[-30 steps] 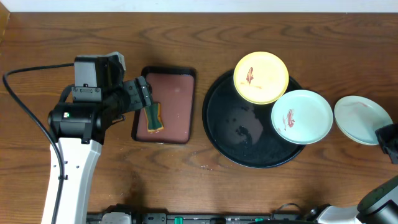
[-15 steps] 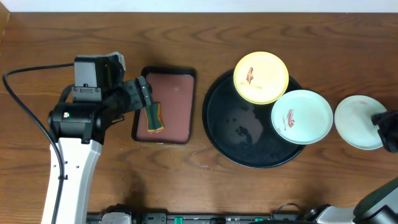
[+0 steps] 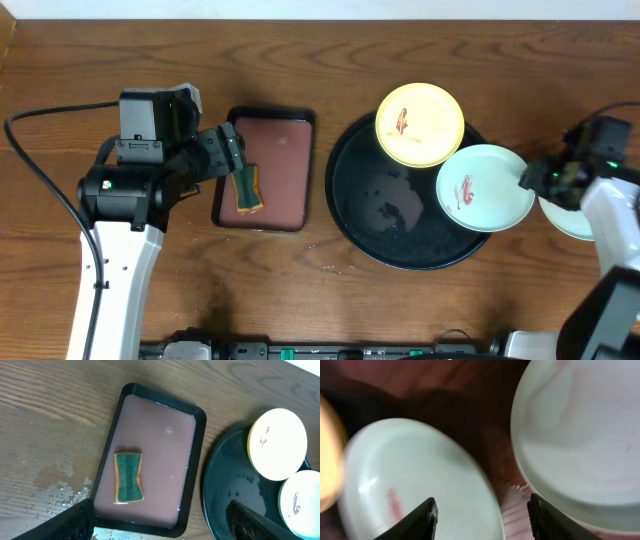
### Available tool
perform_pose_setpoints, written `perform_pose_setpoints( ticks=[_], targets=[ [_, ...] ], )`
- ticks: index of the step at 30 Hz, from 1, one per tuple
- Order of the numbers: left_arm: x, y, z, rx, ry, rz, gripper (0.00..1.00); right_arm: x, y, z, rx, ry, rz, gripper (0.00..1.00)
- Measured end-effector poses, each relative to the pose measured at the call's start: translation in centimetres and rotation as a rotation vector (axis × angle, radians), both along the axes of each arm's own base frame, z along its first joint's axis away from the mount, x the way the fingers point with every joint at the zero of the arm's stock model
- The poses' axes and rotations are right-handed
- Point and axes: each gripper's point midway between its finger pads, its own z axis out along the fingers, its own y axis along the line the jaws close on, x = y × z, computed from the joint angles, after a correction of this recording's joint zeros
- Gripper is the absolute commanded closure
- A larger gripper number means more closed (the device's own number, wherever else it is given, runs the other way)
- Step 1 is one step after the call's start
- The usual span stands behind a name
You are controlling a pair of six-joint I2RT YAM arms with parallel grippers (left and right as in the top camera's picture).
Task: Clean dirty plates on tray and stack at the side
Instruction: 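Grasp the other green plate with the right gripper and pull it forward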
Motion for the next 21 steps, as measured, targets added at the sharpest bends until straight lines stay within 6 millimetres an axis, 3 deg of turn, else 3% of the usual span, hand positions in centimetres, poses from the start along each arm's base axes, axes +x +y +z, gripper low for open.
perform_pose_setpoints(
  ticks=[2,6,7,13,21],
  targets=[
    [0.0,0.0,0.0,0.0,0.0,0.0,0.16,0.9,-0.2,-1.0,-0.066,0.013,0.022,0.57],
    [0.0,0.0,0.0,0.0,0.0,0.0,0.16,0.7,0.2,-2.7,-0.11,0.079,0.053,0.95],
    [0.0,0.0,0.0,0.0,0.0,0.0,0.16,0.5,0.4,-3.0,-0.112,0.097,0.053,0.99],
    [0.0,0.0,0.0,0.0,0.0,0.0,0.16,-1.2,1.5,-2.3,-0.095,0.146,0.062,0.99],
    [0.0,0.0,0.0,0.0,0.0,0.0,0.16,-4.6,3.6,3.8,-0.046,0.078,0.058,0.99]
  ],
)
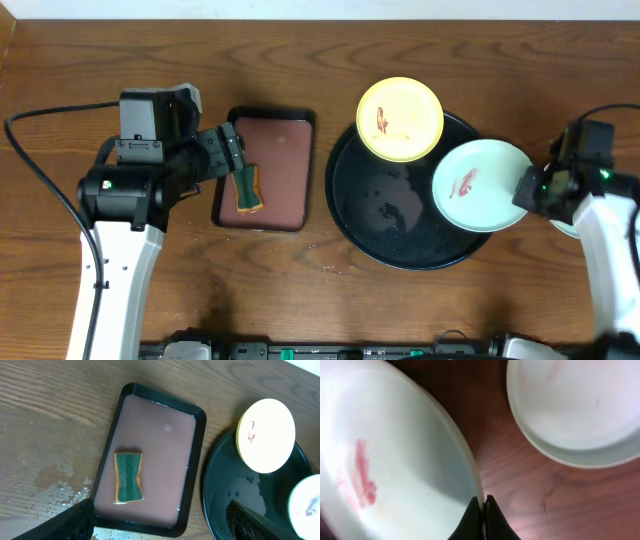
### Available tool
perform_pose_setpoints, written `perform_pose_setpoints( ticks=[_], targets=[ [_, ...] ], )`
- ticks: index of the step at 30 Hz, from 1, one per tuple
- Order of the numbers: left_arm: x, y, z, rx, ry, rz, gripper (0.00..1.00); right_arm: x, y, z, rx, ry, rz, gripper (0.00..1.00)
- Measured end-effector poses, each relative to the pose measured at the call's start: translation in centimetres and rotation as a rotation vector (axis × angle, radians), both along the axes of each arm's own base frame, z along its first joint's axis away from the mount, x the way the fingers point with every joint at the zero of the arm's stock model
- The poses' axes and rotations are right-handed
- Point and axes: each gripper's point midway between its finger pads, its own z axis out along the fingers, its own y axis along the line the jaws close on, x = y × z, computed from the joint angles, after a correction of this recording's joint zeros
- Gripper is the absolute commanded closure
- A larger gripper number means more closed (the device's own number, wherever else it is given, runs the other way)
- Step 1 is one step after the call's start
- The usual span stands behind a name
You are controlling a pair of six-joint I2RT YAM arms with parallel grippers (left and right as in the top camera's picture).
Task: Clean dirty plates on tray and stack at the side
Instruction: 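Grasp the other green plate with the right gripper and pull it forward, then dip the sponge in the tray water with the left gripper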
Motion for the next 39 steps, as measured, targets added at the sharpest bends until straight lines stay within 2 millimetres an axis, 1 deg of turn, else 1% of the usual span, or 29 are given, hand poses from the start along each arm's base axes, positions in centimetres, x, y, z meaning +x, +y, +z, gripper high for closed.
perform_pose_setpoints(
  ticks=[1,3,6,7,9,11,12,13,14,16,17,18,19,22,25,28,30,33,35,37,39],
  targets=[
    [0.0,0.0,0.0,0.0,-0.001,0.0,0.16,-0.1,0.6,0.6,0.016,-0.015,0.012,0.99],
    [0.0,0.0,0.0,0.0,0.0,0.0,0.16,0.0,1.9,1.0,0.048,-0.034,0.044,0.99],
    [0.0,0.0,0.0,0.0,0.0,0.0,0.16,0.7,4.1,0.9,0.097,-0.048,0.103,0.99],
    [0.0,0.0,0.0,0.0,0.0,0.0,0.16,1.1,4.9,0.6,0.11,-0.056,0.122,0.99],
    [0.0,0.0,0.0,0.0,-0.001,0.0,0.16,1.6,6.5,-0.6,0.138,-0.054,0.15,0.99],
    [0.0,0.0,0.0,0.0,0.0,0.0,0.16,1.5,8.1,-2.6,0.174,-0.017,0.156,0.99],
    [0.0,0.0,0.0,0.0,-0.001,0.0,0.16,1.2,9.0,-4.1,0.2,0.019,0.146,0.99],
    [0.0,0.0,0.0,0.0,0.0,0.0,0.16,0.9,9.3,-4.9,0.209,0.04,0.138,0.99],
    [0.0,0.0,0.0,0.0,0.0,0.0,0.16,0.3,10.1,-6.2,0.224,0.079,0.129,0.99],
    [0.0,0.0,0.0,0.0,0.0,0.0,0.16,-0.5,11.2,-7.8,0.241,0.131,0.12,0.91],
    [0.0,0.0,0.0,0.0,0.0,0.0,0.16,-0.6,11.7,-8.3,0.245,0.141,0.124,0.82],
    [0.0,0.0,0.0,0.0,0.0,0.0,0.16,-0.5,12.0,-8.5,0.247,0.139,0.13,0.7],
    [0.0,0.0,0.0,0.0,0.0,0.0,0.16,0.1,12.5,-8.4,0.251,0.113,0.158,0.63],
    [0.0,0.0,0.0,0.0,0.0,0.0,0.16,1.2,13.0,-7.7,0.244,0.069,0.221,0.62],
    [0.0,0.0,0.0,0.0,0.0,0.0,0.16,3.0,13.1,-5.9,0.216,0.019,0.302,0.62],
    [0.0,0.0,0.0,0.0,0.0,0.0,0.15,4.7,13.1,-4.1,0.185,-0.034,0.36,0.67],
    [0.0,0.0,0.0,0.0,0.0,0.0,0.16,4.9,12.9,-3.9,0.164,-0.04,0.378,0.68],
    [0.0,0.0,0.0,0.0,0.0,0.0,0.16,4.6,12.6,-4.5,0.147,-0.013,0.388,0.69],
    [0.0,-0.1,0.0,-0.003,-0.001,-0.002,0.16,4.5,12.5,-5.4,0.14,0.015,0.392,0.72],
    [0.1,-0.2,0.2,-0.012,-0.007,-0.008,0.16,4.1,12.4,-6.9,0.139,0.066,0.396,0.78],
    [0.2,-0.4,0.3,-0.019,-0.013,-0.013,0.15,3.6,12.3,-8.4,0.14,0.116,0.397,0.81]
  ],
)
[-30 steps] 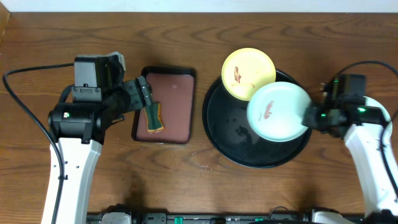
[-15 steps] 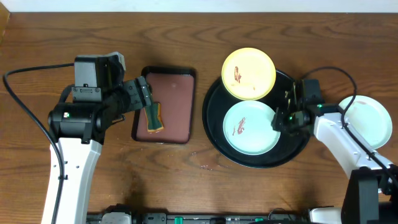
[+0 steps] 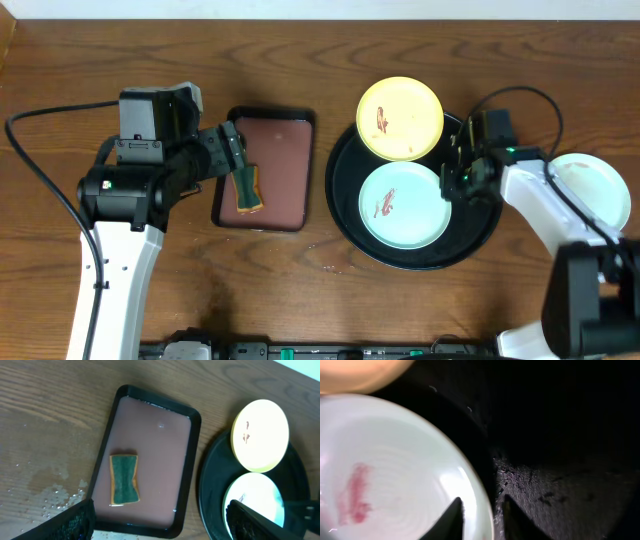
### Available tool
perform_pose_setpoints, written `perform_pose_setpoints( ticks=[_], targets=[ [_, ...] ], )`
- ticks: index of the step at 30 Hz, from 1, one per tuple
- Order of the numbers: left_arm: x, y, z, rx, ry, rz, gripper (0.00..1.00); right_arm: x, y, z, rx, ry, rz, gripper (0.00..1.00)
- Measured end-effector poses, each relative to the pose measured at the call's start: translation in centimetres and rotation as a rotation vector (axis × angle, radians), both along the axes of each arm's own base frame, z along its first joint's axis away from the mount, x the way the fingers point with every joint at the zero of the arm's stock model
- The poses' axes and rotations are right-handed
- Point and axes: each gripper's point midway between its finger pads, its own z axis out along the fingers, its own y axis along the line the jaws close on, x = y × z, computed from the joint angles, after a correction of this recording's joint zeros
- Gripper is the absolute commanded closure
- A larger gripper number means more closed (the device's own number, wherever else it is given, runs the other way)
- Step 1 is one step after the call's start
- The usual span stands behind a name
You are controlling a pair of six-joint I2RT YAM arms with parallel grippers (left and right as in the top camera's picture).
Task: Clean dirty plates on tray and stack at the side
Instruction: 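Dip the sponge in the tray water with the left gripper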
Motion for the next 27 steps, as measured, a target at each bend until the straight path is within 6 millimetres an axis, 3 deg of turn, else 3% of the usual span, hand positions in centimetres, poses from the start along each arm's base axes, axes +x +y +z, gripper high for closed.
perform_pose_setpoints(
  ticks=[4,8,13,16,21,27],
  targets=[
    [0.1,-0.1,0.1,-0.004,-0.004,-0.003,0.18,-0.9,0.2,-2.1,0.005,0.072,0.017,0.89],
    [0.0,-0.4,0.0,-0.004,-0.001,-0.01,0.22,-0.9,0.4,-2.1,0.021,0.073,0.035,0.99],
    [-0.3,-2.2,-1.5,0.002,0.058,-0.067,0.4,-0.9,0.6,-2.0,0.029,0.072,0.041,0.99],
    [-0.6,-3.3,-4.0,0.033,0.146,-0.099,0.46,-0.8,0.5,-2.0,0.025,0.072,0.04,0.99],
    [-0.4,-3.6,-10.3,0.131,0.334,-0.1,0.48,-0.9,0.5,-2.1,0.023,0.072,0.04,0.99],
    [0.8,-2.3,-16.6,0.231,0.485,-0.043,0.38,-0.9,0.5,-2.1,0.022,0.072,0.04,0.99]
  ],
)
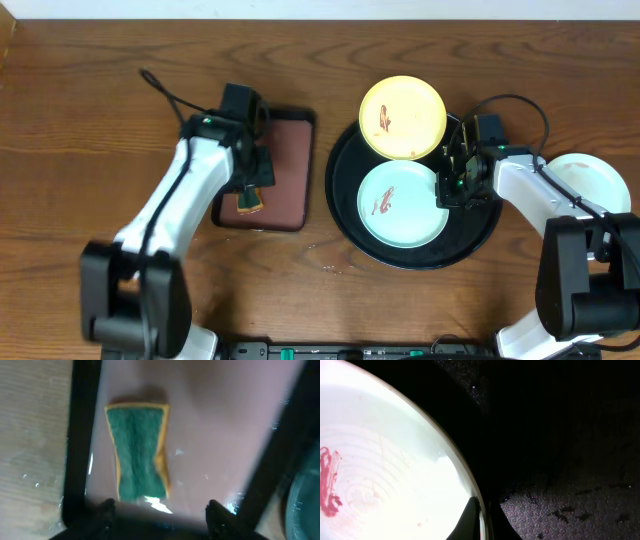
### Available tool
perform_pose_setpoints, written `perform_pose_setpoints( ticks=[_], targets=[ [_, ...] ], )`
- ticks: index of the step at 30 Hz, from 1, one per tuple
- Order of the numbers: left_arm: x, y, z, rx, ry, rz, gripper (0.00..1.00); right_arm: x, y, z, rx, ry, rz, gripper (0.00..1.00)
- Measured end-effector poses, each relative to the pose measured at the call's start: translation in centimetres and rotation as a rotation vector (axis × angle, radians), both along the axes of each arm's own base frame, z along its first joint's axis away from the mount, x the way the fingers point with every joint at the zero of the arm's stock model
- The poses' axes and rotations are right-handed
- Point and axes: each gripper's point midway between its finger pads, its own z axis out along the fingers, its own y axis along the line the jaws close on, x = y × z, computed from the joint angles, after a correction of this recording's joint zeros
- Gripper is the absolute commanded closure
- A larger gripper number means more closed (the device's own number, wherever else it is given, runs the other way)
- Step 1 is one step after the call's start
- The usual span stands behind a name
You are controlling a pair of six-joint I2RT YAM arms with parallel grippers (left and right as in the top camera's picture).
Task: Clean dirty plates on tray and stack at the side
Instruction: 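Dip the sponge in the tray water with the left gripper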
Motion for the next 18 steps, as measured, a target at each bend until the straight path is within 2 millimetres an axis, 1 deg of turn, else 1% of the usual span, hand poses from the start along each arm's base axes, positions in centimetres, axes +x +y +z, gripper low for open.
perform_pose_setpoints(
  ticks=[3,4,6,7,8,9,10,12,15,18],
  targets=[
    [0.3,0.2,-2.4,0.027,0.05,0.008,0.38,0.0,0.0,0.0,0.0,0.0,0.0,0.99],
    [0.3,0.3,-3.6,0.036,0.075,0.011,0.39,0.0,0.0,0.0,0.0,0.0,0.0,0.99],
    [0.3,0.4,-5.3,0.049,0.113,0.014,0.44,0.0,0.0,0.0,0.0,0.0,0.0,0.99],
    [0.3,0.4,-6.3,0.056,0.132,0.019,0.49,0.0,0.0,0.0,0.0,0.0,0.0,0.99],
    [0.4,0.5,-7.0,0.064,0.141,0.022,0.62,0.0,0.0,0.0,0.0,0.0,0.0,0.99],
    [0.5,0.6,-7.7,0.073,0.149,0.026,0.78,0.0,0.0,0.0,0.0,0.0,0.0,0.99],
    [0.7,0.6,-8.1,0.071,0.15,0.032,0.92,0.0,0.0,0.0,0.0,0.0,0.0,0.99],
    [1.0,0.8,-8.2,0.073,0.14,0.034,0.92,0.0,0.0,0.0,0.0,0.0,0.0,0.99],
    [1.0,0.8,-8.2,0.061,0.145,0.042,0.92,0.0,0.0,0.0,0.0,0.002,0.0,0.99],
    [0.7,0.3,-8.1,0.023,0.159,0.042,0.92,0.0,0.0,0.0,-0.001,0.001,0.0,0.99]
  ],
)
